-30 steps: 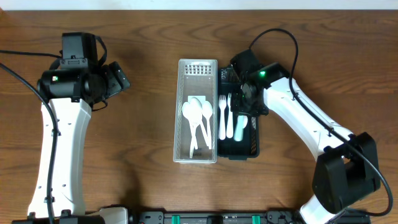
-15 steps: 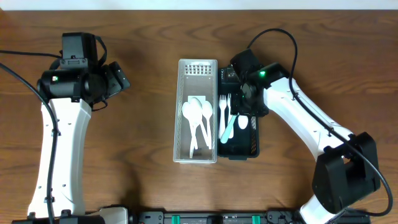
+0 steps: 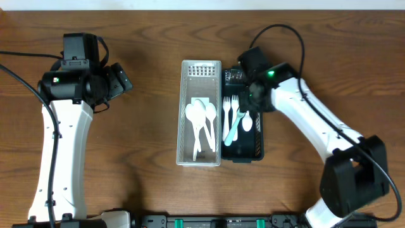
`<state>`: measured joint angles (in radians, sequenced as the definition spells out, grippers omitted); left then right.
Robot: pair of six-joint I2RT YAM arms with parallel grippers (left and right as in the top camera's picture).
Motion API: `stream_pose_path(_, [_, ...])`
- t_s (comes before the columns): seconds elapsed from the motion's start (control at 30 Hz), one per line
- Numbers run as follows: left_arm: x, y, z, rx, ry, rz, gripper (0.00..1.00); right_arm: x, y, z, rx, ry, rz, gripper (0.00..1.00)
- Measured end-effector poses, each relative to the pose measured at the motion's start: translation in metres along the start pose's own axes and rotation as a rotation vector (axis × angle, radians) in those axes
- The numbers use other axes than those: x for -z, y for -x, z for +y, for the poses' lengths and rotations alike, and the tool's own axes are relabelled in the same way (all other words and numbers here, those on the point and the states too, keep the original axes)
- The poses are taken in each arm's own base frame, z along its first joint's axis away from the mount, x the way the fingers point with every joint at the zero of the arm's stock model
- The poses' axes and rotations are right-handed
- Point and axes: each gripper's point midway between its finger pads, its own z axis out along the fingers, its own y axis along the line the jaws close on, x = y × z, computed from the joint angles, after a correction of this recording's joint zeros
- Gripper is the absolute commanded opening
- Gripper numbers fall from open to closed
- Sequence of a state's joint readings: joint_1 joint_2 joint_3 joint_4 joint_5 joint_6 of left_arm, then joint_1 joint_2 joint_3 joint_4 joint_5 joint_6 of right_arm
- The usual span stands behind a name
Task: Pack container
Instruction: 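Open the right gripper and lift it away from the basket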
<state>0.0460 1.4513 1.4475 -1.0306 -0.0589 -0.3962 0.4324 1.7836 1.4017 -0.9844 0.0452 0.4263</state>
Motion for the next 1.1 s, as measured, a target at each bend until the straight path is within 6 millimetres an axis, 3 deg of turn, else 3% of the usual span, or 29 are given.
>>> stream_pose_path(0.2, [0.0, 0.0, 0.0, 0.0, 0.0, 0.0, 0.98, 0.042, 0.023, -0.037, -0.021, -0.017, -0.132, 0.54])
stream_pose_path(0.37, [0.0, 0.0, 0.0, 0.0, 0.0, 0.001, 0.98, 0.081, 0.029, -0.069, -0.042, -0.036, -0.218, 0.55])
stream_pose_path(0.67, [0.0, 0.0, 0.0, -0.003, 0.0, 0.0, 0.98, 0.087, 0.028, -0.106, -0.076, -0.084, -0.209, 0.59])
stream_pose_path(0.73, [0.0, 0.001, -0.001, -0.016, -0.003, -0.006, 0.98, 0.087, 0.028, -0.107, -0.061, -0.087, -0.21, 0.66])
stream_pose_path(0.83, [0.0, 0.004, -0.002, -0.045, -0.008, -0.017, 0.98, 0.088, 0.032, -0.106, -0.033, -0.086, -0.223, 0.89])
stream_pose_path(0.9, [0.0, 0.006, -0.003, -0.064, -0.011, -0.025, 0.98, 0.088, 0.034, -0.106, -0.015, -0.087, -0.231, 0.99])
stream_pose_path(1.1, [0.0, 0.004, -0.008, -0.138, -0.04, -0.014, 0.98, 0.102, 0.032, -0.105, 0.027, -0.083, -0.265, 0.99])
